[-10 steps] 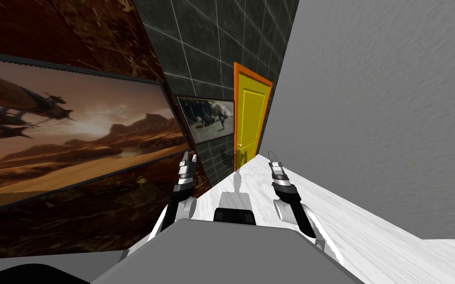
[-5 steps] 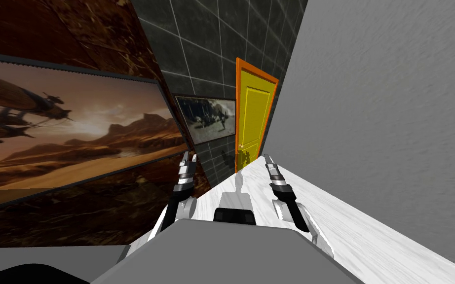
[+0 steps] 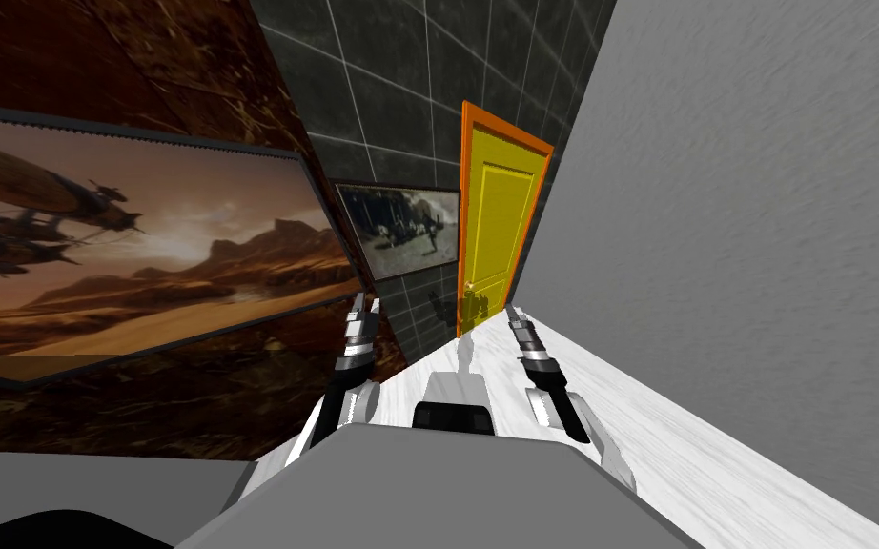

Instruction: Pull the door open

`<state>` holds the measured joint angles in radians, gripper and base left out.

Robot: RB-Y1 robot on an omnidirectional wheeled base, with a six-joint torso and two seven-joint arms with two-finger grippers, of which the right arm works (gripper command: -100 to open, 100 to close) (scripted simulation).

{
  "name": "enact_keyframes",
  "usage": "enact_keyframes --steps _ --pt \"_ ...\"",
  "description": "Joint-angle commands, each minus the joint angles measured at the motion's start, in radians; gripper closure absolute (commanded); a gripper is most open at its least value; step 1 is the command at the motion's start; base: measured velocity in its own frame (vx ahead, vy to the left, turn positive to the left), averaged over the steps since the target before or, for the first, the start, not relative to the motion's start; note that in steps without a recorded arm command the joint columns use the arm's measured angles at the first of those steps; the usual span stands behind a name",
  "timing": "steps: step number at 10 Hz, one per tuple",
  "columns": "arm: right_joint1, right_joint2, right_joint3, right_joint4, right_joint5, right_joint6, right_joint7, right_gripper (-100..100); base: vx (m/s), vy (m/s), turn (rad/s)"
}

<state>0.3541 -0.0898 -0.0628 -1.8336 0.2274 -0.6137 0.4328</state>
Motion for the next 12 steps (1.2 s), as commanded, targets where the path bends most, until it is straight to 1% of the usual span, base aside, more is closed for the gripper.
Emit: enact_keyframes --steps 1,3,4,7,12 --pt "-0.014 -0.002 -0.004 0.045 0.01 -0.011 0.035 -100 0.089 -0.073 0.112" --pt "-0.029 -0.007 -0.011 0.099 0.022 -0.025 0.073 -100 0.085 -0.058 0.109" --pt "-0.029 -0.007 -0.011 0.099 0.022 -0.025 0.073 -100 0.056 -0.054 0.044" --pt "-0.053 -0.013 -0.021 0.183 0.04 -0.046 0.132 -100 0.065 -0.056 0.108" --pt "-0.093 -0.021 -0.038 0.323 0.069 -0.081 0.229 -100 0.08 -0.082 0.118"
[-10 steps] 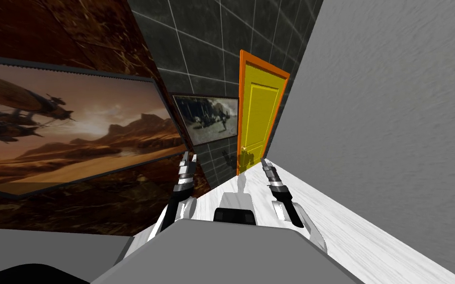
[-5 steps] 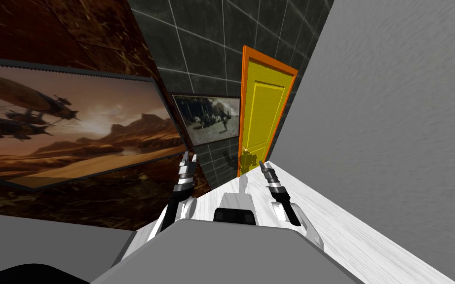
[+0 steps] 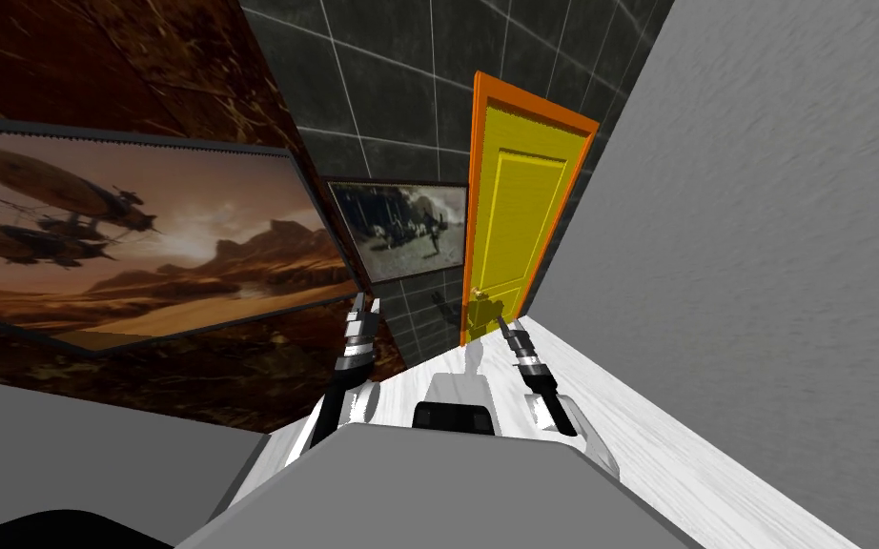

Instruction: Pull the door open

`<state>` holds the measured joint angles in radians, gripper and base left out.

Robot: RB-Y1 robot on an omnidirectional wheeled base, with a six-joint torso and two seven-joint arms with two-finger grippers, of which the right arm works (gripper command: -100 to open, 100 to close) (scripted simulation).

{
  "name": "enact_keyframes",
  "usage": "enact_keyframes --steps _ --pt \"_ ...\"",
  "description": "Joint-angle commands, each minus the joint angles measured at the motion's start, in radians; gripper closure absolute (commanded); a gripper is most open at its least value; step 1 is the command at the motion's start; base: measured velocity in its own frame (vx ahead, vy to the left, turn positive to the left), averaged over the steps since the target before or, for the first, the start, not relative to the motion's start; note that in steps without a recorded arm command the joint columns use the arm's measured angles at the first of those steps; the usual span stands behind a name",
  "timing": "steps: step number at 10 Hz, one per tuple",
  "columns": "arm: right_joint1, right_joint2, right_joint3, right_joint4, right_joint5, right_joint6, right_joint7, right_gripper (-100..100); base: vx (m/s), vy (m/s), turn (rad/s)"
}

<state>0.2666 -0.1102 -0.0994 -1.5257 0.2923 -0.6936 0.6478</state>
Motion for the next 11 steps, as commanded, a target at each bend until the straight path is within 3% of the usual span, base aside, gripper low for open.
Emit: enact_keyframes --steps 1,11 --pt "-0.013 -0.003 -0.005 0.043 0.01 -0.009 0.034 -100 0.073 -0.083 0.119" --pt "-0.088 -0.014 -0.037 0.307 0.066 -0.076 0.219 -100 0.073 -0.079 0.112"
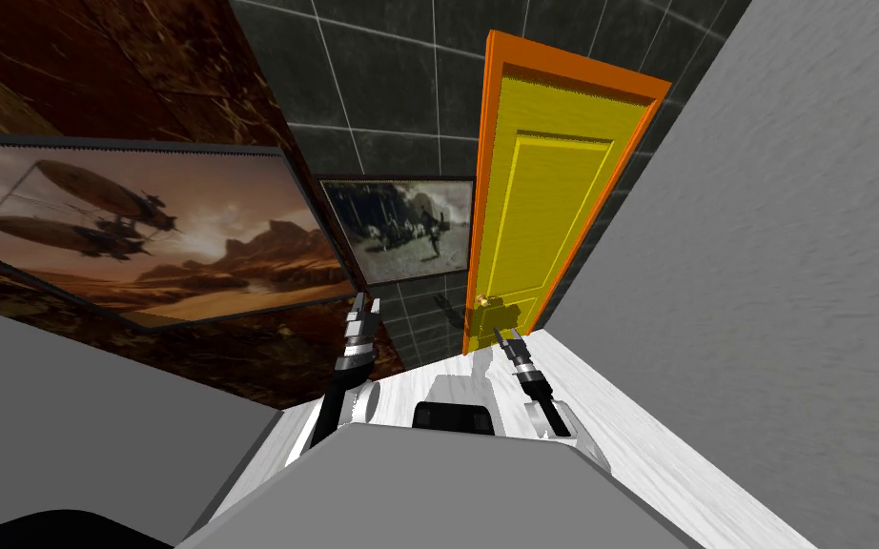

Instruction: Pull the door open

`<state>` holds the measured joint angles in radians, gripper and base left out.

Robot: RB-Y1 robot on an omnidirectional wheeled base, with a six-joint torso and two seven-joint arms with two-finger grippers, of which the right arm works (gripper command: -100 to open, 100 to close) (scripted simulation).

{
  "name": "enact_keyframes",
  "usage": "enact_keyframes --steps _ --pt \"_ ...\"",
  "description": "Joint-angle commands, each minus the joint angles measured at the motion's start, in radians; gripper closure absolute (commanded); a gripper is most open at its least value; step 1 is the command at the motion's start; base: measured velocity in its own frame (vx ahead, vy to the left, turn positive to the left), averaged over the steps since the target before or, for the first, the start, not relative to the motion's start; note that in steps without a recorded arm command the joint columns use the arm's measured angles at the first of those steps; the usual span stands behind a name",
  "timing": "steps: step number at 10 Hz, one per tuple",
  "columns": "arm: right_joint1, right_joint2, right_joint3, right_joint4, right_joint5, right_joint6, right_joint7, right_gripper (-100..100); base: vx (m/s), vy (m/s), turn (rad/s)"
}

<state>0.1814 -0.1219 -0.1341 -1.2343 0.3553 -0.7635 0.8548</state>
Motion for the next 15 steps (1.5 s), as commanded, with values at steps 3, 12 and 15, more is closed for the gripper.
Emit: enact_keyframes --steps 3,12,15 --pt "-0.023 -0.005 -0.011 0.085 0.018 -0.023 0.061 -100 0.069 -0.083 0.091" --pt "-0.095 -0.011 -0.042 0.34 0.072 -0.088 0.239 -100 0.087 -0.102 0.115" --pt "-0.099 -0.012 -0.045 0.362 0.077 -0.095 0.254 -100 0.083 -0.081 0.059"
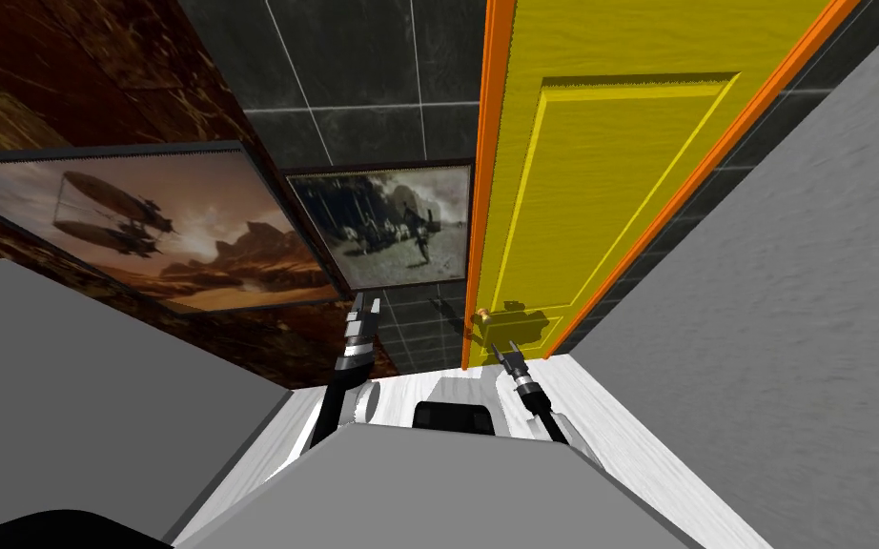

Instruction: Pull the door open

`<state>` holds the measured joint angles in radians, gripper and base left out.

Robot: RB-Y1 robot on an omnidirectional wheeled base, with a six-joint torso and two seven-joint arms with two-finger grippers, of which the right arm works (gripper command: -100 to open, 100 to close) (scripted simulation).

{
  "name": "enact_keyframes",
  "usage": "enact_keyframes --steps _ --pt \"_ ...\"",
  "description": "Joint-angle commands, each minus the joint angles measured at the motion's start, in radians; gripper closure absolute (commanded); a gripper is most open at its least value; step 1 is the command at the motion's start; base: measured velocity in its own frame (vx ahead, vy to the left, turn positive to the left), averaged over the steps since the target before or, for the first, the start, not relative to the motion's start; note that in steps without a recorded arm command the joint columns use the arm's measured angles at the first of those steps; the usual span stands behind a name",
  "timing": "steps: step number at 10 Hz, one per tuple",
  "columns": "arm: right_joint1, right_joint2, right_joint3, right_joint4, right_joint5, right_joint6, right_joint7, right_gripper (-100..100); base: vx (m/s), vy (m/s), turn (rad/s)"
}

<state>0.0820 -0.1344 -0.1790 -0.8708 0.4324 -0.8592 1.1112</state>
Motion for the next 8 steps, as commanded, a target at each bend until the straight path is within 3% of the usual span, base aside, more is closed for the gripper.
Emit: enact_keyframes --steps 1,4,8 --pt "-0.027 0.016 -0.005 0.027 -0.012 0.005 0.03 -100 -0.008 -0.013 0.141" --pt "-0.076 0.046 -0.014 0.075 -0.034 0.015 0.086 -100 -0.013 -0.012 0.161" --pt "-0.135 0.084 -0.025 0.134 -0.062 0.026 0.154 -100 0.035 -0.033 0.069"
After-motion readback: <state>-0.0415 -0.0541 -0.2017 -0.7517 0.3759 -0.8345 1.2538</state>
